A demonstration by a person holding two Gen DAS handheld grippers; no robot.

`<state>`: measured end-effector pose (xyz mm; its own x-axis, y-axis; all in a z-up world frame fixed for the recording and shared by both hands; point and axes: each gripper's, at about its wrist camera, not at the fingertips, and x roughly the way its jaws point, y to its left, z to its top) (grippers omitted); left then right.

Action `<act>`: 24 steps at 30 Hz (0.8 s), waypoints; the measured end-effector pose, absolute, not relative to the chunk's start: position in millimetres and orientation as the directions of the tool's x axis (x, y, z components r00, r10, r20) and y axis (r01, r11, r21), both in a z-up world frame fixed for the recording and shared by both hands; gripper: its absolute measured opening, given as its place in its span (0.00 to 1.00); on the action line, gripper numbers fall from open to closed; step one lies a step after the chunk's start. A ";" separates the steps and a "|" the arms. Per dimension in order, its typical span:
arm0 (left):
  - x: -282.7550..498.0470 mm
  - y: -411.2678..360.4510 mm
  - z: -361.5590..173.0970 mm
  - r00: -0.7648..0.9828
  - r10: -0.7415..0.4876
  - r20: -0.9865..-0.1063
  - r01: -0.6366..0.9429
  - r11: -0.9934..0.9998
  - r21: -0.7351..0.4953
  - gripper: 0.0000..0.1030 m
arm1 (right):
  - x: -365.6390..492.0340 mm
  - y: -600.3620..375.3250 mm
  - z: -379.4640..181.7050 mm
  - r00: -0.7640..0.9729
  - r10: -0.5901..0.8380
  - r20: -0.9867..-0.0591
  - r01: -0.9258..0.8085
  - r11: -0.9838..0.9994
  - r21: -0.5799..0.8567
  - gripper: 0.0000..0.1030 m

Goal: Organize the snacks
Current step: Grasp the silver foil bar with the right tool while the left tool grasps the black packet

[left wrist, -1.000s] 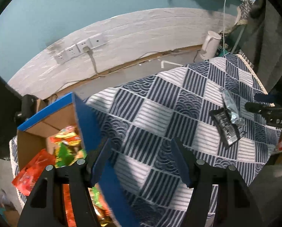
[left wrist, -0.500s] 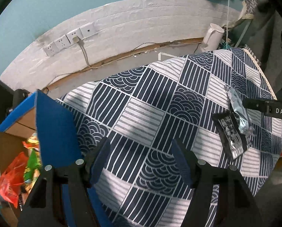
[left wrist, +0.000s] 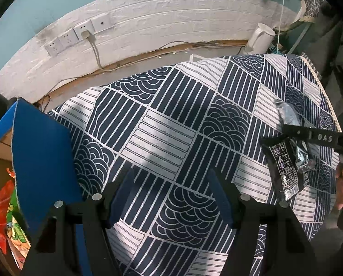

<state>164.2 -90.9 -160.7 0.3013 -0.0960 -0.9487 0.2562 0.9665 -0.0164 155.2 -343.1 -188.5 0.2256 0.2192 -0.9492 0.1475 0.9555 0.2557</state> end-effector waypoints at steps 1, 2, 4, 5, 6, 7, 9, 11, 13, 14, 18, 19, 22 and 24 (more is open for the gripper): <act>163.8 -91.5 -160.2 0.301 -0.097 -0.949 0.256 0.966 -0.018 0.67 | 154.3 -342.5 -187.6 0.229 0.212 -0.950 0.136 0.959 0.247 0.29; 163.1 -91.9 -159.7 0.302 -0.100 -0.948 0.257 0.966 -0.020 0.67 | 153.3 -341.5 -186.1 0.232 0.204 -0.951 0.124 0.964 0.237 0.29; 161.0 -92.7 -159.8 0.300 -0.100 -0.949 0.254 0.967 -0.022 0.67 | 150.6 -340.7 -180.6 0.243 0.184 -0.952 0.087 0.974 0.210 0.27; 159.9 -93.3 -160.2 0.296 -0.103 -0.950 0.251 0.968 -0.026 0.67 | 149.6 -341.6 -178.1 0.247 0.177 -0.953 0.072 0.977 0.201 0.27; 159.5 -94.2 -160.5 0.290 -0.107 -0.951 0.248 0.968 -0.033 0.67 | 147.3 -342.3 -173.5 0.255 0.172 -0.951 0.055 0.980 0.192 0.27; 158.1 -95.7 -161.0 0.282 -0.116 -0.952 0.242 0.969 -0.046 0.67 | 145.2 -343.7 -171.1 0.261 0.172 -0.950 0.046 0.981 0.190 0.27; 156.9 -99.0 -161.7 0.273 -0.129 -0.953 0.234 0.970 -0.064 0.67 | 140.7 -347.6 -165.0 0.272 0.173 -0.947 0.029 0.982 0.188 0.27; 154.0 -106.3 -161.3 0.264 -0.140 -0.954 0.227 0.971 -0.079 0.67 | 134.7 -353.8 -157.6 0.281 0.180 -0.943 0.012 0.981 0.191 0.27; 150.9 -114.9 -160.7 0.254 -0.145 -0.956 0.230 0.969 -0.086 0.68 | 130.2 -358.5 -151.8 0.292 0.173 -0.941 0.000 0.984 0.181 0.27; 148.9 -121.1 -159.8 0.250 -0.148 -0.957 0.235 0.968 -0.089 0.69 | 127.5 -361.4 -147.8 0.297 0.170 -0.939 -0.008 0.984 0.175 0.27; 140.3 -145.3 -155.0 0.253 -0.156 -0.955 0.264 0.961 -0.087 0.78 | 120.2 -368.7 -135.6 0.318 0.166 -0.933 -0.024 0.986 0.167 0.27; 138.8 -151.1 -154.5 0.251 -0.156 -0.955 0.272 0.959 -0.085 0.79 | 116.2 -372.9 -131.5 0.327 0.165 -0.931 -0.028 0.986 0.165 0.27; 134.5 -169.1 -156.0 0.227 -0.166 -0.960 0.292 0.952 -0.096 0.79 | 111.3 -374.7 -124.1 0.349 0.154 -0.925 -0.034 0.988 0.151 0.27; 132.9 -182.3 -159.3 0.210 -0.172 -0.963 0.294 0.950 -0.106 0.79 | 105.9 -377.8 -121.5 0.360 0.143 -0.922 -0.040 0.990 0.138 0.27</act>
<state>132.9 -182.3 -159.3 0.2097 -0.1718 -0.9625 0.2937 0.9501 -0.1056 105.9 -377.8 -121.5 0.3595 0.1433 -0.9221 -0.0402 0.9896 0.1381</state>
